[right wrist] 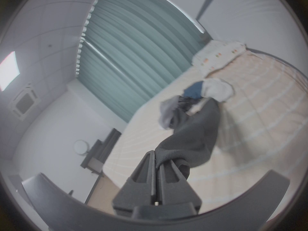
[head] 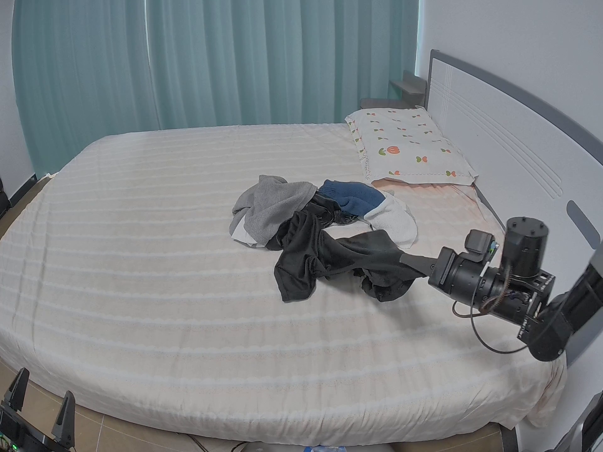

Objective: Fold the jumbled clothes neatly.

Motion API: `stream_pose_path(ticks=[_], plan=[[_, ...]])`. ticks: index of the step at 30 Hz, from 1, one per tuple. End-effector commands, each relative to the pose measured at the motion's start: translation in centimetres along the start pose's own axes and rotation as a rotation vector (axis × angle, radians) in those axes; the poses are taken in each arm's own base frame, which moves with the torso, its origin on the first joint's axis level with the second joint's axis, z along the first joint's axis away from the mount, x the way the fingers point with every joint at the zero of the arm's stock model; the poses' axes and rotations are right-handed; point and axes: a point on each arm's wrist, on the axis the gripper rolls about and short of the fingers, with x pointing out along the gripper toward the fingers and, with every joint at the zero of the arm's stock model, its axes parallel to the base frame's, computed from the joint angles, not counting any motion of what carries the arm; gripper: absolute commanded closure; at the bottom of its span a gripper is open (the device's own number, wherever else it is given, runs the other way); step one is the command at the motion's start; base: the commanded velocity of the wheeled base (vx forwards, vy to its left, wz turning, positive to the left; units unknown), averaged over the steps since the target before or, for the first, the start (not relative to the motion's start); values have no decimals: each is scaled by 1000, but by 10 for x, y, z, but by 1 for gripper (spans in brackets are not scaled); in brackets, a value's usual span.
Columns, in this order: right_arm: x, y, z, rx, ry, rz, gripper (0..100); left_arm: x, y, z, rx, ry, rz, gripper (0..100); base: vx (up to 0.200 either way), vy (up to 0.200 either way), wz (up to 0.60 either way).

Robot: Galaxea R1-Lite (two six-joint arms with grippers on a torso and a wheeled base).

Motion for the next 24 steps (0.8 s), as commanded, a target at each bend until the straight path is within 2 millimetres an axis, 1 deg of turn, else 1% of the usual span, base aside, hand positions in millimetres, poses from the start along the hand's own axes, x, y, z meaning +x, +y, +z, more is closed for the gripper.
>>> stream_pose_path(ticks=[1, 4, 5, 6, 7, 8, 9, 10, 11, 12, 13, 14, 15, 17, 19, 20, 21, 22, 24], plan=[[-61, 65, 16, -69, -130, 249, 100, 0, 0, -4, 15, -7, -5, 0, 0, 0, 0], [-73, 79, 41, -112, -239, 295, 100, 0, 0, -4, 15, -10, -7, 0, 0, 0, 0], [-78, 84, 50, -123, -275, 312, 100, -2, 0, 5, 1, -44, -10, 0, 0, 0, 0], [-81, 89, 55, -128, -287, 323, 100, -6, 0, 36, -39, -128, -14, 0, 0, 0, 0], [-81, 90, 56, -128, -280, 322, 100, -8, 0, 73, -108, -187, -22, 0, 0, 0, 0], [-80, 90, 54, -123, -259, 312, 100, -3, 0, 107, -197, -208, -32, 0, 0, 0, 0], [-77, 89, 50, -119, -230, 302, 100, 8, -1, 125, -260, -174, -39, 0, 0, 0, 0], [-77, 88, 49, -119, -224, 300, 100, 10, -1, 128, -268, -165, -39, 0, 0, 0, 0], [-73, 90, 40, -115, -188, 306, 100, 25, -1, 135, -245, -98, -28, 0, 0, 0, 0], [-72, 91, 36, -113, -176, 309, 100, 31, -1, 135, -226, -69, -27, 0, 0, 0, 0], [-72, 92, 34, -112, -168, 312, 100, 41, -2, 129, -205, -1, -41, 0, 0, 0, 0], [-71, 91, 34, -110, -165, 310, 100, 43, -2, 126, -202, 16, -45, 0, 0, 0, 0], [-70, 91, 33, -109, -159, 307, 100, 57, -3, 114, -188, 123, -63, 0, 0, 0, 0], [-68, 91, 28, -112, -147, 302, 100, 78, -5, 98, -148, 255, -74, 0, 0, 0, 0], [-70, 93, 26, -114, -145, 303, 100, 94, -6, 94, -83, 306, -85, 0, 0, 0, 0], [-73, 96, 21, -118, -147, 298, 100, 101, -7, 94, -64, 315, -94, 0, 0, 0, 0], [-73, 97, 21, -118, -152, 296, 100, 107, -8, 92, -53, 330, -113, 0, 0, 0, 0], [-74, 97, 22, -118, -158, 295, 100, 110, -10, 92, -52, 335, -128, 0, 0, 0, 0], [-74, 100, 25, -119, -170, 299, 100, 125, -21, 88, -52, 389, -250, 0, 0, 0, 0]])
